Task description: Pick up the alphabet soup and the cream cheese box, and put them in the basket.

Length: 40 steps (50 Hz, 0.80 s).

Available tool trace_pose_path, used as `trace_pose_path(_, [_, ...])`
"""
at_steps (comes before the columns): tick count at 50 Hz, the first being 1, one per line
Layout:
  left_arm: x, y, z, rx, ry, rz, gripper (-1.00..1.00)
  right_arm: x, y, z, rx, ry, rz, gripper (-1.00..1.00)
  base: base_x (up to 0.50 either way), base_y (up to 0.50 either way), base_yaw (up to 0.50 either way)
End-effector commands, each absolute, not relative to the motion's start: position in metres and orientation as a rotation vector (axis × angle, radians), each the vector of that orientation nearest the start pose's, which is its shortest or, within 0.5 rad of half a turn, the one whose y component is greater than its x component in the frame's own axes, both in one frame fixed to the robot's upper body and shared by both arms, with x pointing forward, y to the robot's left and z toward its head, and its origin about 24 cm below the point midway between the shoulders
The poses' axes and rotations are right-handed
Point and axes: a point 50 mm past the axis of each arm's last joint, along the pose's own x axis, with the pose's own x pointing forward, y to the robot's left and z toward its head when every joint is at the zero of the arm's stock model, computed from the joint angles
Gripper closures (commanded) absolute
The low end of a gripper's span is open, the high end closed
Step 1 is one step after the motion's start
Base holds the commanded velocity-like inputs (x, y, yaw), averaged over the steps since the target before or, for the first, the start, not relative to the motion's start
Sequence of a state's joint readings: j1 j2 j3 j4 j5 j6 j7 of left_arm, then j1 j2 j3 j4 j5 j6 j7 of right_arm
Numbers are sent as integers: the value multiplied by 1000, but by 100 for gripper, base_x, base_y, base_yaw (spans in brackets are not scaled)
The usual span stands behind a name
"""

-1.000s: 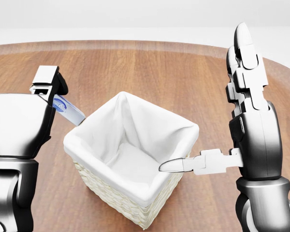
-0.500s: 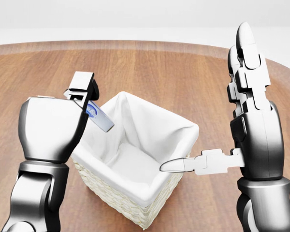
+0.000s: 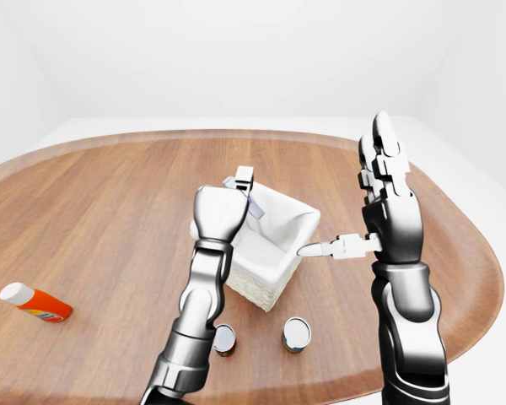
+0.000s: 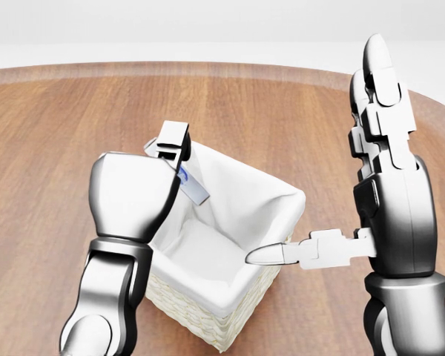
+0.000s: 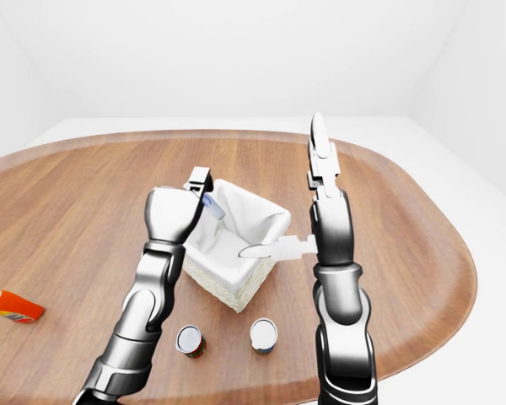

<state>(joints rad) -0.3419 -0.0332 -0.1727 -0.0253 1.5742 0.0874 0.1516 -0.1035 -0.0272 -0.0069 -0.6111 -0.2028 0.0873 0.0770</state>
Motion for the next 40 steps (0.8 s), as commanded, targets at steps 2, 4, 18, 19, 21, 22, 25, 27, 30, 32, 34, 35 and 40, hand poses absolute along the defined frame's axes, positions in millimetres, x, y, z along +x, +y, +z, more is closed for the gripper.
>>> trace_pose_path(2, [316, 69, 127, 1436, -538, 198, 100, 229, -144, 191, -231, -611, 20, -100, 0, 0, 0])
trace_pose_path(4, [319, 68, 125, 1442, -529, 191, 100, 228, -144, 192, -231, -616, 22, -100, 0, 0, 0])
trace_pose_path(18, [335, 63, 106, 1472, -477, 123, 100, 229, -144, 191, -227, -610, 20, -100, 0, 0, 0])
trace_pose_path(19, [336, 63, 106, 1475, -480, 125, 100, 230, -145, 190, -227, -606, 20, -100, 0, 0, 0])
trace_pose_path(21, [338, 62, 104, 1477, -476, 117, 100, 230, -145, 190, -226, -604, 19, -100, 0, 0, 0])
trace_pose_path(22, [338, 61, 103, 1478, -476, 112, 100, 230, -145, 190, -226, -604, 20, -100, 0, 0, 0])
trace_pose_path(25, [340, 58, 102, 1484, -474, 99, 100, 230, -145, 190, -227, -604, 19, -100, 0, 0, 0])
trace_pose_path(27, [343, 56, 103, 1492, -477, 90, 100, 229, -145, 190, -227, -608, 20, -100, 0, 0, 0])
trace_pose_path(30, [345, 53, 105, 1498, -478, 80, 100, 229, -145, 191, -228, -610, 21, -100, 0, 0, 0])
trace_pose_path(32, [350, 52, 101, 1518, -454, 52, 100, 229, -145, 191, -226, -611, 20, -100, 0, 0, 0])
trace_pose_path(34, [355, 53, 97, 1515, -439, 47, 100, 229, -145, 191, -226, -609, 20, -100, 0, 0, 0])
trace_pose_path(35, [358, 54, 94, 1521, -426, 40, 100, 229, -145, 190, -226, -609, 20, -100, 0, 0, 0])
trace_pose_path(40, [368, 56, 88, 1520, -395, 35, 100, 228, -144, 193, -225, -620, 22, -100, 0, 0, 0])
